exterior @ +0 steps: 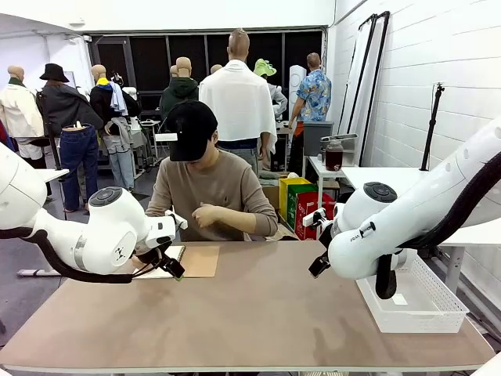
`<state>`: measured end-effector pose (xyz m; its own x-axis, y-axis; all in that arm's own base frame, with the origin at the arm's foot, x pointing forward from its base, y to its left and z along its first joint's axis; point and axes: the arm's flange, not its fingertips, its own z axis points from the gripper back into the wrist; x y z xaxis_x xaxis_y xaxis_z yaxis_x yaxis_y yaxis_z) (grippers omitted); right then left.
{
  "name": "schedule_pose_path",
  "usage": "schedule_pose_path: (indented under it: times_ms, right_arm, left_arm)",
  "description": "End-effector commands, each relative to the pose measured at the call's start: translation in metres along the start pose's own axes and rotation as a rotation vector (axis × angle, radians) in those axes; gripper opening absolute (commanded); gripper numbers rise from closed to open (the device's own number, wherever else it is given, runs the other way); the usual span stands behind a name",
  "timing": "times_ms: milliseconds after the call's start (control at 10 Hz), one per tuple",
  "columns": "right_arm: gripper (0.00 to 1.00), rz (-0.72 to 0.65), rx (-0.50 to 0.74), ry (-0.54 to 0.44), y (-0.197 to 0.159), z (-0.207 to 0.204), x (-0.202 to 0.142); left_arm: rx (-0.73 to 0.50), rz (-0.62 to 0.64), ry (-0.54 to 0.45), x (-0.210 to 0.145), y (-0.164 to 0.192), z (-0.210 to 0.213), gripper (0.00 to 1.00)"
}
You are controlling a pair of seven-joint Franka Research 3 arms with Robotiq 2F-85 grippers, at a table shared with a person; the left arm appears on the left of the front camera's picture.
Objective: Sort the paper based on its condition.
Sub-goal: If a person hands you a paper, place it in the Organizing basket , and if it's crumpled, put it in the Trash can.
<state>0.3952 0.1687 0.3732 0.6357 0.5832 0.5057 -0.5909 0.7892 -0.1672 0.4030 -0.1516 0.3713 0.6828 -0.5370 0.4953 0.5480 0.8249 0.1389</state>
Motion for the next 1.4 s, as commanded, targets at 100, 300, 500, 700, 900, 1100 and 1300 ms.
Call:
schedule_pose_path:
  times_ms: [100, 300, 500, 700, 900, 1100, 1300]
  right_arm:
    - [1.0, -0.002, 0.0, 0.0, 0.0, 0.0, 0.0]
    - [1.0, -0.002, 0.0, 0.0, 0.0, 0.0, 0.0]
    - [1.0, -0.002, 0.0, 0.0, 0.0, 0.0, 0.0]
    - [1.0, -0.008, 0.029, -0.011, -0.003, 0.008, 0.004]
    - [1.0, -0.016, 0.039, -0.029, -0.01, 0.034, 0.02]
    - [1.0, -0.004, 0.06, -0.065, -0.016, 0.065, 0.036]
    - [1.0, 0.016, 0.041, -0.105, -0.019, 0.101, 0.054]
  left_arm:
    - [0.001, 0.002, 0.0, 0.0, 0.001, 0.0, 1.0]
    - [0.001, 0.002, 0.0, 0.0, 0.001, 0.0, 1.0]
    - [0.001, 0.002, 0.0, 0.0, 0.001, 0.0, 1.0]
    - [0.008, 0.006, -0.008, 0.004, 0.0, 0.009, 1.0]
    - [0.038, -0.002, -0.037, 0.015, 0.003, 0.043, 1.0]
    - [0.045, 0.003, -0.067, 0.025, 0.004, 0.074, 1.0]
    - [0.071, -0.015, -0.082, 0.037, 0.006, 0.111, 1.0]
